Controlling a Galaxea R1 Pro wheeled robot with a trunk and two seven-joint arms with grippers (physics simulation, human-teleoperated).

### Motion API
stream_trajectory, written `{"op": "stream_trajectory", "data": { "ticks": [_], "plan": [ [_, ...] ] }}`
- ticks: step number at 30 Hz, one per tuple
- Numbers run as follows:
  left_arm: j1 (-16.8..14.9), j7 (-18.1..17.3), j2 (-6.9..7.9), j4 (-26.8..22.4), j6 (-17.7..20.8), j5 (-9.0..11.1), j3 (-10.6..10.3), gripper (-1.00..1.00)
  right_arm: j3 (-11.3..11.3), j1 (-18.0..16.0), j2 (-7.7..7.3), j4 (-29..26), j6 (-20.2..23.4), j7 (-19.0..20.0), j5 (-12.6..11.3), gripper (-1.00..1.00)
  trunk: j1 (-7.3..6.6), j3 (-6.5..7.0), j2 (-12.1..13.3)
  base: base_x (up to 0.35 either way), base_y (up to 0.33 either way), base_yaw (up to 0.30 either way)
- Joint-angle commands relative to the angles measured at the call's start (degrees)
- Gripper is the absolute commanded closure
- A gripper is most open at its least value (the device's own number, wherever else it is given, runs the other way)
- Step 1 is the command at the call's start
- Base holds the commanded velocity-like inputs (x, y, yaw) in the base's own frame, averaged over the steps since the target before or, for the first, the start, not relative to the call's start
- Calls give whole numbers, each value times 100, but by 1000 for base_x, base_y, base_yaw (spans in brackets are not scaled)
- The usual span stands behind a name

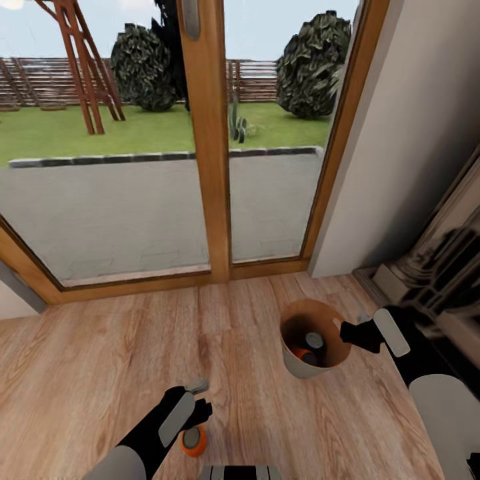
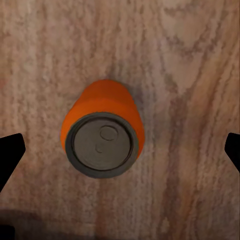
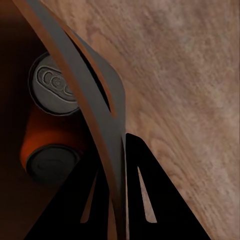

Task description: Put the three can of soda from the living room inside the tash can in the kitchen.

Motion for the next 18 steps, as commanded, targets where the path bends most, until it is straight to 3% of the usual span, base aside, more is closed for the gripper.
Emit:
{"op": "stream_trajectory", "data": {
  "ticks": [1,18],
  "plan": [
    [-3,-3,5,4,-6,-3,-2,-100,-7,-3,0,-2,0,32,-73,100,2,-22,-2,0,0,0],
    [-22,-50,58,28,-253,-13,-9,-100,-7,-3,-1,-4,0,32,-76,100,45,-399,-25,0,0,0]
  ]
}}
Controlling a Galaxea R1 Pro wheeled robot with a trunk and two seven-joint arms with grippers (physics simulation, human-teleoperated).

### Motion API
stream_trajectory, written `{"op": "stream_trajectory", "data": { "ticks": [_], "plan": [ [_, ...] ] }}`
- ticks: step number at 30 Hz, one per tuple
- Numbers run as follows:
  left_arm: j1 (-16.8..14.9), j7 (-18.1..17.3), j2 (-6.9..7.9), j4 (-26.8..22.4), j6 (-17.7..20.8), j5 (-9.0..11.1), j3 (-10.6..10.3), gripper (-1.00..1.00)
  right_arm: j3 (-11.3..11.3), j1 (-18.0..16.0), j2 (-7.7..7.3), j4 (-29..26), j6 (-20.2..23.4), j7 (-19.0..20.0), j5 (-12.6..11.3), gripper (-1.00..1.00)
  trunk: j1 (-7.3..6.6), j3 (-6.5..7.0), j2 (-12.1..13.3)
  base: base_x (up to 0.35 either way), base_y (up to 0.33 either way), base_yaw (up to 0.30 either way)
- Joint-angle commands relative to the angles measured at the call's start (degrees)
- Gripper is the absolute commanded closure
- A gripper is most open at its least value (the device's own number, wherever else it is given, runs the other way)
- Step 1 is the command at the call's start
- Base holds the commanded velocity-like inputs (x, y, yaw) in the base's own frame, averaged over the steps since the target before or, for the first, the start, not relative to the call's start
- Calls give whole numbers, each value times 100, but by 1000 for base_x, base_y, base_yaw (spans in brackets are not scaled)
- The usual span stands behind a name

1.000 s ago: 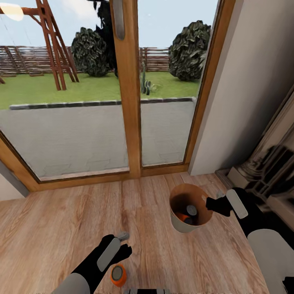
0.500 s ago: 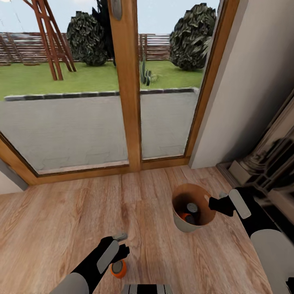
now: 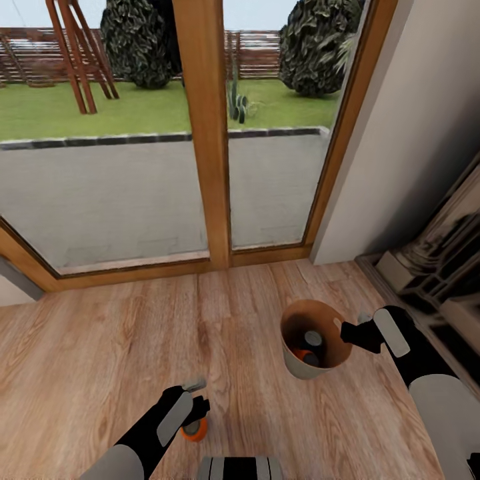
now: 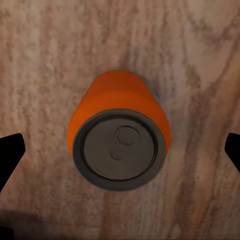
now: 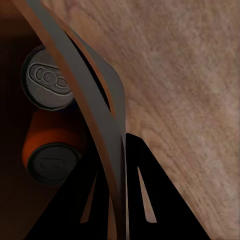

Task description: Put the three can of soda from the living room inside the tash can in the kitchen.

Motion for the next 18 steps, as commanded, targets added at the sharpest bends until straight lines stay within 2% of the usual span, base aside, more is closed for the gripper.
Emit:
{"op": "stream_trajectory", "data": {
  "ticks": [1,11,18],
  "plan": [
    [0,-2,0,0,-1,0,-2,-100,-6,-3,1,-5,0,38,-150,100,1,-22,-2,0,0,0],
    [-10,-118,-1,-8,-2,-8,-9,-100,-6,-3,-3,-17,0,38,-150,100,27,-244,-16,0,0,0],
    [-177,-120,36,-8,-2,-9,-7,-100,-6,-3,-1,-18,0,38,-150,100,45,-399,-25,0,0,0]
  ]
}}
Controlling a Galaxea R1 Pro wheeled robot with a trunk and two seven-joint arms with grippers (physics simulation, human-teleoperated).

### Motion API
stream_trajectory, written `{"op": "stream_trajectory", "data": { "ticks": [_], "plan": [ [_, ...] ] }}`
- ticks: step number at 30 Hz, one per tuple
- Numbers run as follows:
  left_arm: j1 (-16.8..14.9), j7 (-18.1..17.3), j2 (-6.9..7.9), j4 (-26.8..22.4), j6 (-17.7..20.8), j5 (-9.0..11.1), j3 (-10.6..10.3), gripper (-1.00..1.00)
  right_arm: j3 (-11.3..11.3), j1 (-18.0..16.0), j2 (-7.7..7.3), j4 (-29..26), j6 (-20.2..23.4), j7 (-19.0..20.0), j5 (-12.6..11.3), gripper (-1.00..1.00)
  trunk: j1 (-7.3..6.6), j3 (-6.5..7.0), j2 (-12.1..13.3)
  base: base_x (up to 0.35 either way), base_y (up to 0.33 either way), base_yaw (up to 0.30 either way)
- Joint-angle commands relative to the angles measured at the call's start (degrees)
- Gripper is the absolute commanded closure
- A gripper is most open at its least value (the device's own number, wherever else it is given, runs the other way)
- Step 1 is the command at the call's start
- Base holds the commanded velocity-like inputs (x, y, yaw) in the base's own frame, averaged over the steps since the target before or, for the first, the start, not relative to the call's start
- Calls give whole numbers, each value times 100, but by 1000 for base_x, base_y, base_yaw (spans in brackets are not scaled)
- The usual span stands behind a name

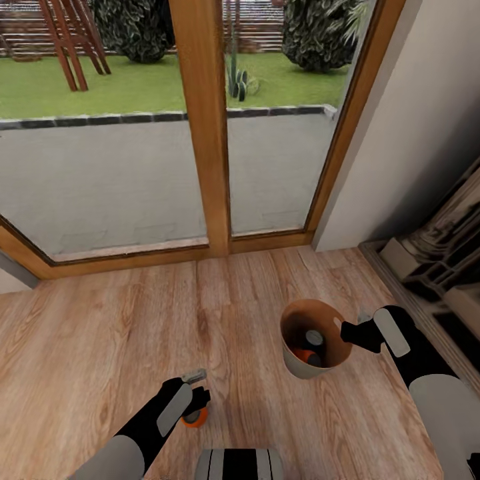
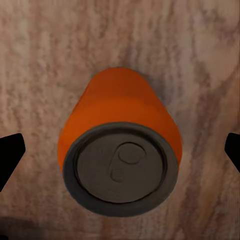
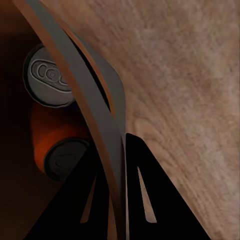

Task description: Put the three can of soda from the living room inside the tash can in the kitchen.

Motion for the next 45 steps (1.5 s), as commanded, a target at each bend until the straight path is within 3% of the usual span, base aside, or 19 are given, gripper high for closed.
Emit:
{"op": "stream_trajectory", "data": {
  "ticks": [1,13,21,22,36,45],
  "plan": [
    [-24,0,20,0,0,0,3,-100,-5,-3,1,-2,0,37,-147,100,1,-22,-2,0,0,0],
    [-52,0,34,4,7,9,-8,-100,-5,-3,-6,-2,0,37,-147,100,32,-288,-18,0,0,0],
    [-52,-36,33,0,1,16,-18,-100,-5,-3,-12,-1,0,37,-147,100,32,-288,-18,0,0,0],
    [-50,-37,33,0,1,17,-18,100,-5,-3,-13,-1,0,37,-147,100,32,-288,-18,0,0,0],
    [-40,-289,32,-8,22,40,-9,100,-5,-3,-66,-2,0,37,-147,100,32,-288,-18,-27,0,0],
    [-35,-225,-5,-32,23,35,-10,100,-10,-3,-51,-1,0,37,-147,100,9,-89,-6,-43,0,0]
  ]
}}
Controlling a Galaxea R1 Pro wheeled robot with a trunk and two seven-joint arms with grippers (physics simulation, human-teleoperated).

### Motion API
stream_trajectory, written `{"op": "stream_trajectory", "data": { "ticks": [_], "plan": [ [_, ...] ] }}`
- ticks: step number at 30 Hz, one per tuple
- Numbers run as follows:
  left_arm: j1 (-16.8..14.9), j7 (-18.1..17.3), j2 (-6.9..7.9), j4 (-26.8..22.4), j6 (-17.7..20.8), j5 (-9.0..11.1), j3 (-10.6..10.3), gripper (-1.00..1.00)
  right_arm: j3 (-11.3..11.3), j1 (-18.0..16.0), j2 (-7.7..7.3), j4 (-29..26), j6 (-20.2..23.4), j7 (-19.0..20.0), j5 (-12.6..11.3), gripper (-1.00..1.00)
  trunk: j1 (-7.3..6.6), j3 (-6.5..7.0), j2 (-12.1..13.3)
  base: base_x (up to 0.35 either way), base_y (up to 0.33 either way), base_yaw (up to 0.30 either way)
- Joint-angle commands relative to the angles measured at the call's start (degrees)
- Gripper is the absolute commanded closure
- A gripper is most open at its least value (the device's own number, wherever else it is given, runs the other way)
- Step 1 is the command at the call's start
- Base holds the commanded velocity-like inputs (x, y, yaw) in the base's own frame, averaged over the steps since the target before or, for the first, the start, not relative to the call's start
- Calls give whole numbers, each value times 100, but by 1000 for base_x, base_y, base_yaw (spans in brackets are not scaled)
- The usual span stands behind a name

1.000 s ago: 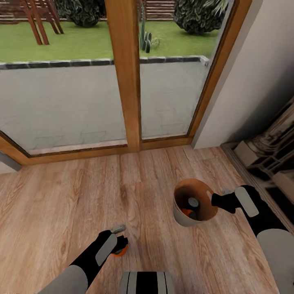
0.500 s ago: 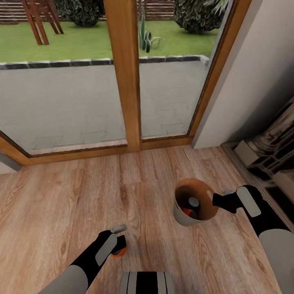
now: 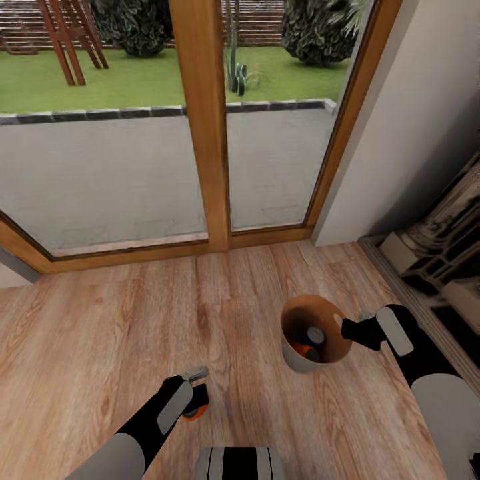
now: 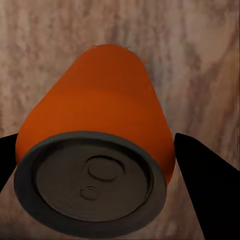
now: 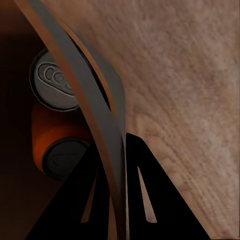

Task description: Put the three can of soda from the living room inside the tash can in the kitchen.

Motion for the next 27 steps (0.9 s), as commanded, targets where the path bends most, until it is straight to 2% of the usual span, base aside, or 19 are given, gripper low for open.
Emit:
{"op": "stream_trajectory", "data": {
  "ticks": [1,4,10,11,12,14,15,17,18,19,20,22,23,25,27],
  "plan": [
    [0,-6,-3,-13,10,-8,2,100,6,5,1,45,100,18,75,100,-2,22,2,-3,0,0],
    [5,-17,-5,-73,23,-8,8,100,8,5,6,46,100,18,75,100,-9,89,6,-1,0,0],
    [250,50,35,-1138,273,1,30,100,11,5,7,43,100,18,72,100,-25,222,14,0,0,0],
    [373,162,43,-1595,431,18,50,100,11,5,10,51,100,18,74,100,-27,244,16,0,0,0],
    [419,213,46,-1801,515,25,57,100,11,3,14,53,100,18,74,100,-30,266,17,0,0,0],
    [565,439,43,-2799,1067,40,114,100,18,-1,37,86,100,13,87,100,-35,310,20,0,0,0],
    [602,544,13,-3323,1400,58,215,100,22,-5,46,99,100,12,95,100,-38,332,21,0,0,0],
    [603,644,-16,-3939,1777,145,370,100,25,-9,59,110,100,6,104,100,-43,377,24,0,0,0],
    [558,681,-23,-4278,1990,304,481,100,26,-10,64,120,100,4,110,100,-45,399,25,0,0,0],
    [514,695,-23,-4411,2098,429,551,100,28,-11,65,125,100,3,112,100,-48,421,26,0,0,0],
    [336,724,-23,-4700,2344,872,809,100,40,-12,75,137,100,-3,118,100,-51,443,28,0,0,0],
    [168,741,-31,-5018,2528,1322,1025,100,49,-12,89,146,100,-14,124,100,-56,488,30,0,0,0],
    [143,742,-35,-5103,2555,1392,1055,100,52,-13,91,148,100,-23,125,100,-58,510,32,0,0,0],
    [79,746,-66,-5392,2631,1664,1122,100,58,-13,107,152,100,-81,127,100,-63,554,34,0,0,0],
    [-11,747,-129,-5552,2676,2174,1129,100,126,-13,147,154,100,-145,135,100,-69,598,37,0,0,0]
  ]
}}
